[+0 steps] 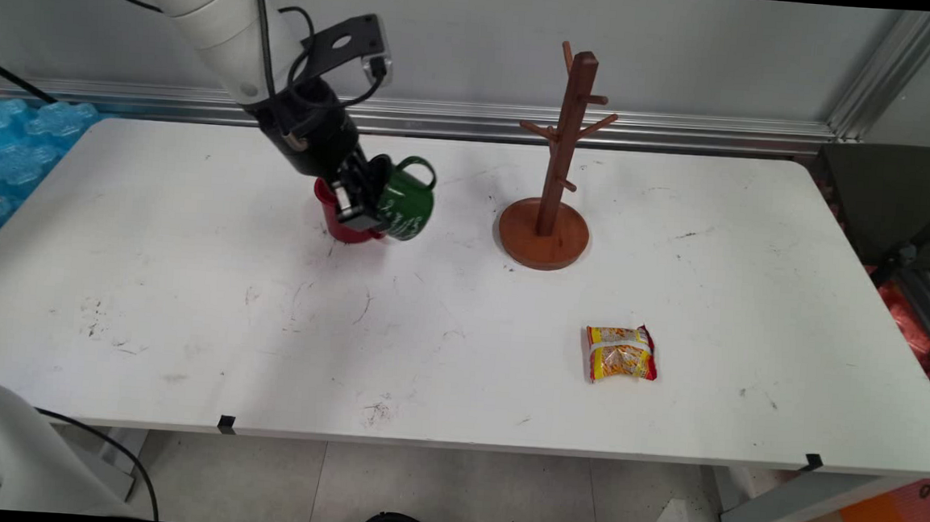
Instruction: Place the picked object on the table
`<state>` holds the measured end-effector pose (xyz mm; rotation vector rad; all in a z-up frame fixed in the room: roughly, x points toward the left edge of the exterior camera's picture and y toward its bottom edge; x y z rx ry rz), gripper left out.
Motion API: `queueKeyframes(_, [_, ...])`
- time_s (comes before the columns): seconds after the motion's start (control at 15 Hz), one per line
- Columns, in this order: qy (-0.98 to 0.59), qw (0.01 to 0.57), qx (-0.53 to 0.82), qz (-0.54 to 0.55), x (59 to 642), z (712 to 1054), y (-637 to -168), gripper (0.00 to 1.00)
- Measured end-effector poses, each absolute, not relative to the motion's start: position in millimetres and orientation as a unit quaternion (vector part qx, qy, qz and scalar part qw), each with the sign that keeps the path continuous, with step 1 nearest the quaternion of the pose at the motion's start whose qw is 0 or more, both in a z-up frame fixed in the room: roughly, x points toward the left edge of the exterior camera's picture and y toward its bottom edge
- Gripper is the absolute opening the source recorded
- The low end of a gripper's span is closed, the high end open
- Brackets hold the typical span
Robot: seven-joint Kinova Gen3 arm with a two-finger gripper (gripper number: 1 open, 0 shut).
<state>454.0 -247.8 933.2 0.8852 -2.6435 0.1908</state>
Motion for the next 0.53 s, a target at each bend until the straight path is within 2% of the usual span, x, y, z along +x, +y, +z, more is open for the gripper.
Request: queueKeyframes(0.53, [-0.948,0.084,0.299,0.072,453,912,-252,0.0])
